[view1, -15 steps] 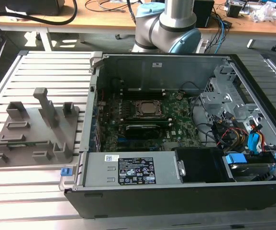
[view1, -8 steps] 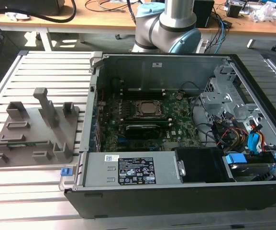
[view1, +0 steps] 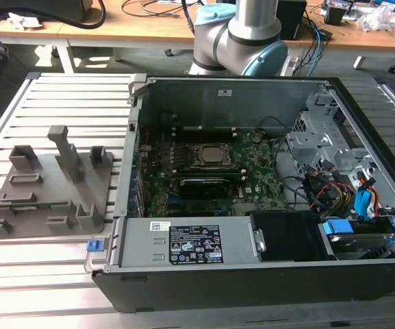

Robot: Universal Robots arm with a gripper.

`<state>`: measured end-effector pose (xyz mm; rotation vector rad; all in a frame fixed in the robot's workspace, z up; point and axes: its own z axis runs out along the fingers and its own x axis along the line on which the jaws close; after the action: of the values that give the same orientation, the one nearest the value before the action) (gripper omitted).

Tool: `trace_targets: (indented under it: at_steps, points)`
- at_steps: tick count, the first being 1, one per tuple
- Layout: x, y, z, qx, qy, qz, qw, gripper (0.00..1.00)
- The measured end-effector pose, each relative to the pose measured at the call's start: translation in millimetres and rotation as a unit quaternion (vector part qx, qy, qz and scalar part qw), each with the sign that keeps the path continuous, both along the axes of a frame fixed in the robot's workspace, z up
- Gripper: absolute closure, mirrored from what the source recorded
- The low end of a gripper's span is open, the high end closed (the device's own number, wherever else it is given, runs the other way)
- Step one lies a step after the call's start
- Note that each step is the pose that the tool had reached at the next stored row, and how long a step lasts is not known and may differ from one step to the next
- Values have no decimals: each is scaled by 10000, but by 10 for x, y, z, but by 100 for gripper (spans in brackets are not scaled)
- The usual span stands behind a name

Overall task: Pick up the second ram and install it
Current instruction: 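Pick up the second ram and move it above second insertion slot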

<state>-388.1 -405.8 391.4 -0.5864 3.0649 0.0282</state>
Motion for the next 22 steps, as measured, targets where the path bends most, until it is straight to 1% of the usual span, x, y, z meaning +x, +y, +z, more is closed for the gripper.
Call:
trace_targets:
  at_steps: [2,4,6,7,9,10,11,13,14,16,17,18,19,21,22]
  points:
    - [0,0,0,0,0,180,9998,89]
    - [0,0,0,0,0,434,9991,89]
    - [0,0,-1,0,-1,568,9984,89]
    - [0,0,-1,0,0,715,9974,89]
    - [0,0,-1,0,-1,879,9961,89]
    - [0,0,0,0,0,972,9953,89]
    - [0,0,0,0,0,1132,9936,89]
    - [0,0,0,0,0,1434,9897,89]
    - [0,0,0,0,0,1534,9882,89]
    - [0,0,-1,0,0,1678,9858,89]
    - [0,0,0,0,0,1800,9837,89]
    - [0,0,-1,0,0,1934,9811,89]
    - [0,0,-1,0,0,2018,9794,89]
    - [0,0,0,0,0,2247,9744,89]
    - [0,0,-1,0,0,2340,9722,89]
